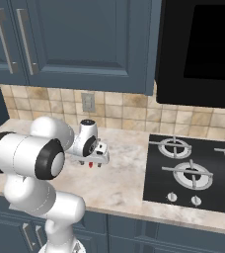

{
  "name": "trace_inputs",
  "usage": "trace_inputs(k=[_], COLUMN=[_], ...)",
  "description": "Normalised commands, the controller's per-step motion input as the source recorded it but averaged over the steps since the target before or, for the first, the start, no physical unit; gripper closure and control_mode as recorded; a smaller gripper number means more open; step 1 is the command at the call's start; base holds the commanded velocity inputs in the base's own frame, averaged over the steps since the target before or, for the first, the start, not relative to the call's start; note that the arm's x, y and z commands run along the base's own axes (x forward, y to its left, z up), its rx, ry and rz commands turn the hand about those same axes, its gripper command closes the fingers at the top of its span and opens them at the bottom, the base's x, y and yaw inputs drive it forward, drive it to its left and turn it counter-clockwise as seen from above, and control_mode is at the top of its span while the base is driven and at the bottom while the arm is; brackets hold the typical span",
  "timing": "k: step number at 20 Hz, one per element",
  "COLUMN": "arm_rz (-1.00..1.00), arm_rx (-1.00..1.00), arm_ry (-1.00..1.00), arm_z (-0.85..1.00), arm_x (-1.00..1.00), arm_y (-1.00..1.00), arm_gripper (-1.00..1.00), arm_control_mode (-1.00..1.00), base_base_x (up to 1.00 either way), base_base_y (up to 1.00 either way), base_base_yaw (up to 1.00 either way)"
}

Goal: Put the corn and sweet potato in the pot. Retrieve the spatula and lightly stir the vegetables in the pot.

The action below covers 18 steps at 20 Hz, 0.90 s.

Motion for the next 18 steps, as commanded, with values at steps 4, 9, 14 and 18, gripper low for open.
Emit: trace_inputs(k=[4, 9, 14, 18], arm_rz=[0.00, 0.00, 0.00, 0.00], arm_rx=[0.00, 0.00, 0.00, 0.00], arm_ry=[0.05, 0.03, 0.00, 0.00], arm_z=[-0.27, -0.10, 0.00, 0.00], arm_x=[0.00, 0.00, 0.00, 0.00], arm_y=[0.00, 0.00, 0.00, 0.00], arm_gripper=[-1.00, -1.00, 1.00, 1.00], arm_control_mode=[-1.00, -1.00, -1.00, -1.00], base_base_x=[0.00, 0.00, 0.00, 0.00], base_base_y=[0.00, 0.00, 0.00, 0.00], base_base_yaw=[0.00, 0.00, 0.00, 0.00])
